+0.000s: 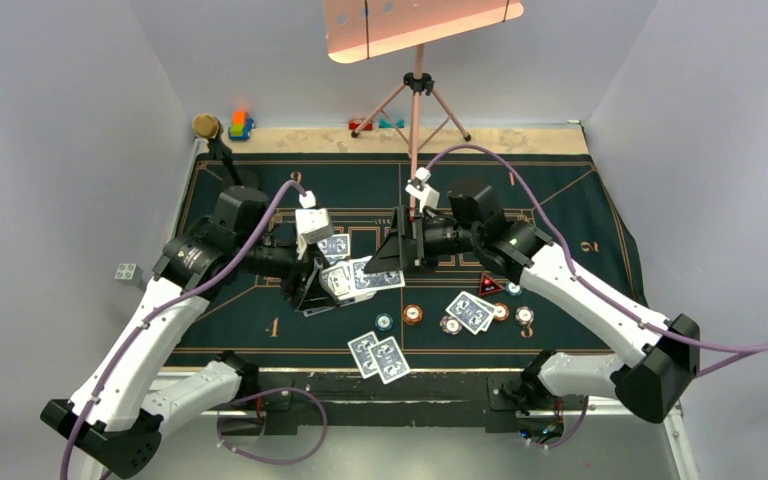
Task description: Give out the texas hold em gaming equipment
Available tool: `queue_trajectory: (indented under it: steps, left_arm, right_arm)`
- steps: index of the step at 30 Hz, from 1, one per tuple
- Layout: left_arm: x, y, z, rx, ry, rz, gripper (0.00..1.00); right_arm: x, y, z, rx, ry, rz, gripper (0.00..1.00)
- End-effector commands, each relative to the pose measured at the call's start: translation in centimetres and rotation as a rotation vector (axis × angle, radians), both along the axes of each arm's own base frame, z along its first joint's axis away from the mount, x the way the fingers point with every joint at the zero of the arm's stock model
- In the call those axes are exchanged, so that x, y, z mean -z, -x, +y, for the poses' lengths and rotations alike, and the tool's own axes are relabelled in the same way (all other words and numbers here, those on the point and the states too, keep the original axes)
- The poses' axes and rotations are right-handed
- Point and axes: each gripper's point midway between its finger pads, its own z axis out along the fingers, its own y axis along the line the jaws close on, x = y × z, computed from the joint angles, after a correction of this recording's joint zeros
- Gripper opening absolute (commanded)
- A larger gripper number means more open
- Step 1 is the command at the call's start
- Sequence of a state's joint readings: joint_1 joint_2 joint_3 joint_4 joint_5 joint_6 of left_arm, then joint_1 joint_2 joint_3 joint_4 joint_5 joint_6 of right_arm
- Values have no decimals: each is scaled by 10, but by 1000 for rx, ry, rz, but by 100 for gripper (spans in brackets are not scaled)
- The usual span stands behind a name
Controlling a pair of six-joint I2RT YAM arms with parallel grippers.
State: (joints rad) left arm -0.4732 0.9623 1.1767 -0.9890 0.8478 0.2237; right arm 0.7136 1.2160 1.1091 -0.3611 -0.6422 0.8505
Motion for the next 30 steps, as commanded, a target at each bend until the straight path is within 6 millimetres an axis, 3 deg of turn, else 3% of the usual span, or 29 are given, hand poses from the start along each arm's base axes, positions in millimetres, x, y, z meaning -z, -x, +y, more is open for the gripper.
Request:
queue_trajectory:
  steps: [1,3,12,18,30]
  left_arm:
    - [-16,1,0,13,39,-57,0]
    - [-16,1,0,13,38,-60,0]
    - [-13,1,1,7,28,-65,0]
    - [-14,1,2,7,28,-69,0]
    - [-15,2,3,7,26,-73,0]
  right_arm:
    - [-13,0,5,5,-7,-64,97]
    - [-14,-1,4,17,-12,-67,97]
    - [-6,6,-4,33,8,-33,56]
    - [-4,7,-8,54,15,-19,35]
    - [-6,2,-25,112,46,-24,25]
